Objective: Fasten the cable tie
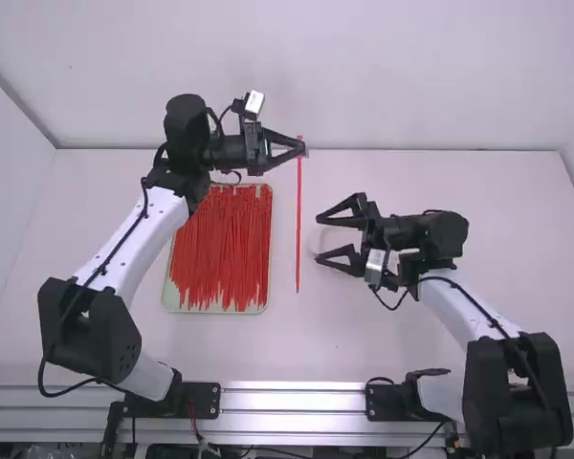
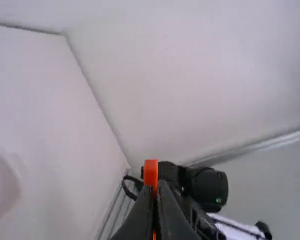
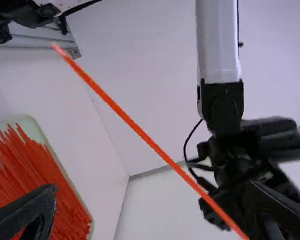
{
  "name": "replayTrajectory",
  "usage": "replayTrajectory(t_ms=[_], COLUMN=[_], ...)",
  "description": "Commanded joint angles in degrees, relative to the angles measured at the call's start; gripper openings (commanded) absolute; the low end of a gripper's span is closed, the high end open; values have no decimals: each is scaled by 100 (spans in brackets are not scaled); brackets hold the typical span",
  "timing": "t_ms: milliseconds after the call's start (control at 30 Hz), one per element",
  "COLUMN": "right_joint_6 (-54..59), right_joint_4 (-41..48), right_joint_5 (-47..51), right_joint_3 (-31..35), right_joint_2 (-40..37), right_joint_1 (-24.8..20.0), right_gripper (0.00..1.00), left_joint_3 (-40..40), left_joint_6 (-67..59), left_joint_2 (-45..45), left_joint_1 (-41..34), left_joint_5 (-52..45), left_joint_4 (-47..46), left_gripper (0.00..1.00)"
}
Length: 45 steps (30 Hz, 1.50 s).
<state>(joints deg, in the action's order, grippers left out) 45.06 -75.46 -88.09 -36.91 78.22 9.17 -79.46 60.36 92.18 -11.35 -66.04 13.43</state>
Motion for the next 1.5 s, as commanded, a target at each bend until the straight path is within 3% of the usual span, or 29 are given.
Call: replayTrajectory(t_ms=[0,467,833,1033,1200,1333,1467], right_joint_6=[669,1565,1565,1563,1480,1478,1475], right_joint_4=[-15,-63,-63,-55,-55,-33,-13], right_joint_5=[-66,57,109,109,107,87,39], right_joint_3=[-164,-166,-166,-166,-166,-166,-166], right_joint_2=[13,13,11,13,11,13,13], right_joint_1=[105,669,802,804,813,774,772], right_gripper=[100,98,50,39,21,18,8], left_joint_3=[-157,-157,90,280,297,297,297], left_joint_6=[332,415,411,413,289,289,289], left_joint_2=[2,33,74,74,74,74,72], left_joint_1=[20,-66,-66,-63,-61,-70,-85], left_joint_5=[354,157,50,76,79,114,120], left_joint_4=[-129,-398,-396,-393,-398,-345,-337], left_gripper=[2,2,2,2,2,2,2])
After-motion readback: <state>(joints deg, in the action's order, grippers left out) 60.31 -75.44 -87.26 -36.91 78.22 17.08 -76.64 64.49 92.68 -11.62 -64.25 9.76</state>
